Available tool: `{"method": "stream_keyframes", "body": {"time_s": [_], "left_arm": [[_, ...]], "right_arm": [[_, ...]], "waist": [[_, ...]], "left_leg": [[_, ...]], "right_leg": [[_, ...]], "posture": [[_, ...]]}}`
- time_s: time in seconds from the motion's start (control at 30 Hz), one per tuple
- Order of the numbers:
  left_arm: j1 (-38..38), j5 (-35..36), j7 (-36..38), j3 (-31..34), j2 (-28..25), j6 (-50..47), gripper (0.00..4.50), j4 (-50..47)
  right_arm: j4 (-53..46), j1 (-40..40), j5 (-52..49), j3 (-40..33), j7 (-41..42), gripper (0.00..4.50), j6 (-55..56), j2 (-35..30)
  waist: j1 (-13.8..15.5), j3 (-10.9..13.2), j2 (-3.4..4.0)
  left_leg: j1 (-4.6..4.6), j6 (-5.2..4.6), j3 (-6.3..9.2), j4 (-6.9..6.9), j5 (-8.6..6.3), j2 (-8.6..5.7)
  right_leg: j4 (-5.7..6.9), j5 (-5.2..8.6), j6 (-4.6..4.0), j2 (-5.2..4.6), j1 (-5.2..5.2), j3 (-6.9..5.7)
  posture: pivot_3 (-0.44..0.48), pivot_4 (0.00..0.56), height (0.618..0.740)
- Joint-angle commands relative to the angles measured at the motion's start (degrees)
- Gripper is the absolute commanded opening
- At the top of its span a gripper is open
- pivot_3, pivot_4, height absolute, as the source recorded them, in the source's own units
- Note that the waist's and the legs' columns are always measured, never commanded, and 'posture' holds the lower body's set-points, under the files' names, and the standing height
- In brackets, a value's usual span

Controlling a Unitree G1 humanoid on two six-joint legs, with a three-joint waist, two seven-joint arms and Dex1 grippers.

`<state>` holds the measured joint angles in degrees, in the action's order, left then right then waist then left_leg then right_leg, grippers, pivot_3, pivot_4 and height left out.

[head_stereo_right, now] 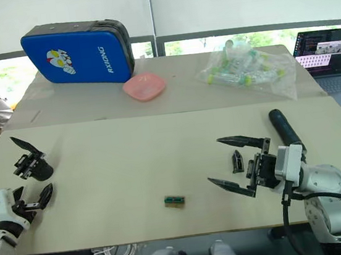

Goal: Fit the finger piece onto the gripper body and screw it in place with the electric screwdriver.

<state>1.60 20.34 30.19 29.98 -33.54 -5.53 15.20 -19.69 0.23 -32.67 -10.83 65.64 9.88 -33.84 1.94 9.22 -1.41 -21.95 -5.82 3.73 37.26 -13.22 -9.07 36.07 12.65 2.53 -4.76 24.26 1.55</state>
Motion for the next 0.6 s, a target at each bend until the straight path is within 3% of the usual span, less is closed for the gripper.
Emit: {"method": "stream_keyframes", "body": {"time_s": [0.03, 0.6], "left_arm": [[-3.5, -1.2, 0.6, -1.6, -1.5, 1.1, 4.5, 3.2], [-15.1, -4.7, 0.5, -5.4, -1.4, 8.8, 4.5, 17.9]], "right_arm": [[-0.9, -0.5, -0.2, -0.8, -0.3, 4.47, 1.6, -0.2], [-2.1, 0.7, 0.4, -1.1, -1.8, 4.47, 1.5, -0.7]], "waist": [[0.2, 0.0, 0.02], [0.7, -0.1, 0.22]], "left_leg": [[0.0, 0.0, 0.0, 0.0, 0.0, 0.0], [0.03, 0.14, 0.01, 0.0, 0.1, 0.01]], "right_leg": [[0.0, 0.0, 0.0, -0.01, 0.0, -0.03], [0.05, -0.2, -0.05, -0.07, -0.02, -0.11]], "posture": [[0.0, 0.15, 0.74], [0.0, 0.15, 0.74]]}}
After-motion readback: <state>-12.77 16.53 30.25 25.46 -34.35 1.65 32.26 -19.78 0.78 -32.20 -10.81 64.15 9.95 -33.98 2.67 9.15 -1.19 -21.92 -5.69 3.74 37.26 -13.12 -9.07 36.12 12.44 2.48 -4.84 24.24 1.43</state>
